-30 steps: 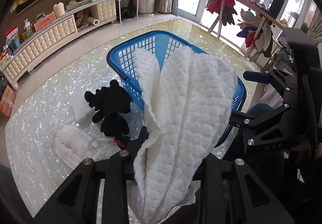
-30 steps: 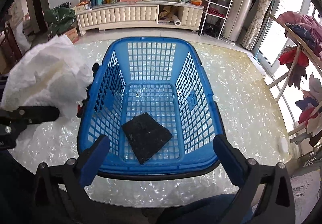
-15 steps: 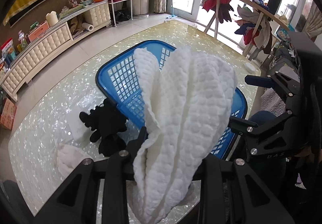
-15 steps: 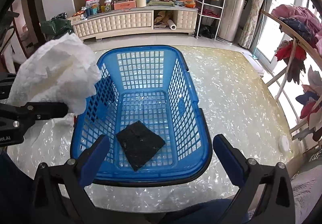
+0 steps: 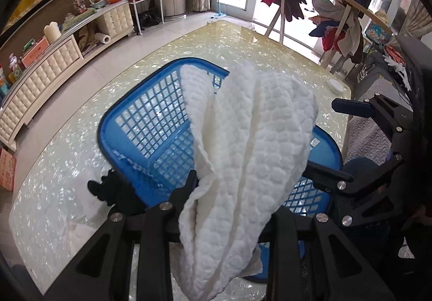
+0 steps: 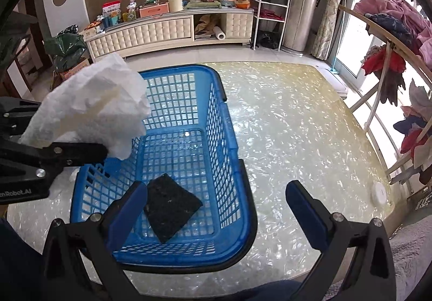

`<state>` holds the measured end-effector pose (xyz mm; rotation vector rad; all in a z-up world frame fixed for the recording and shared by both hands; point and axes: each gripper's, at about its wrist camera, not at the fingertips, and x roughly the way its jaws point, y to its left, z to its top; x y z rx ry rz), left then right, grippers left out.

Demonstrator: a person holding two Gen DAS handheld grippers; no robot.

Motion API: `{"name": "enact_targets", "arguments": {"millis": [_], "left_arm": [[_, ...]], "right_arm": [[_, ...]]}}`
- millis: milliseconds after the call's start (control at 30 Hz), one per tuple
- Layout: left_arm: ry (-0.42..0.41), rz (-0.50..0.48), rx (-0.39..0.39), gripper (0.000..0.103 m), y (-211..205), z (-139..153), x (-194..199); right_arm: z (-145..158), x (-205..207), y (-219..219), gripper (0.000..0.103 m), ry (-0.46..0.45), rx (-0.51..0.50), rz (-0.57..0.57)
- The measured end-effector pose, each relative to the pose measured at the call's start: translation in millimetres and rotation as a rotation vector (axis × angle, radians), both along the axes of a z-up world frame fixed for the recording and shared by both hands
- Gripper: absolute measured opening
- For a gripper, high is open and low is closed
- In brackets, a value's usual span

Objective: Organize soft objects
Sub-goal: 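Carry the white towel over the basket and release it with the left tool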

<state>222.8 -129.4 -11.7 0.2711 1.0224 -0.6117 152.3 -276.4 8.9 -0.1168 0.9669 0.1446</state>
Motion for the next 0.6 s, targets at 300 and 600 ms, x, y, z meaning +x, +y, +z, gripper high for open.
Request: {"name": "enact_targets", "arguments": {"millis": [300, 600], "left_arm": [[0.011, -0.036, 0.026, 0.028, -14.1, -14.5, 20.3], [0.009, -0.076, 0.065, 0.028, -27.9, -27.2, 38.2]], "right_arm": [[-12.5, 13.6, -5.8, 0.103, 0.035, -0.005, -0.007], [-17.6, 18.0, -8.3, 0.103, 0.052, 0.011, -0.01]]}}
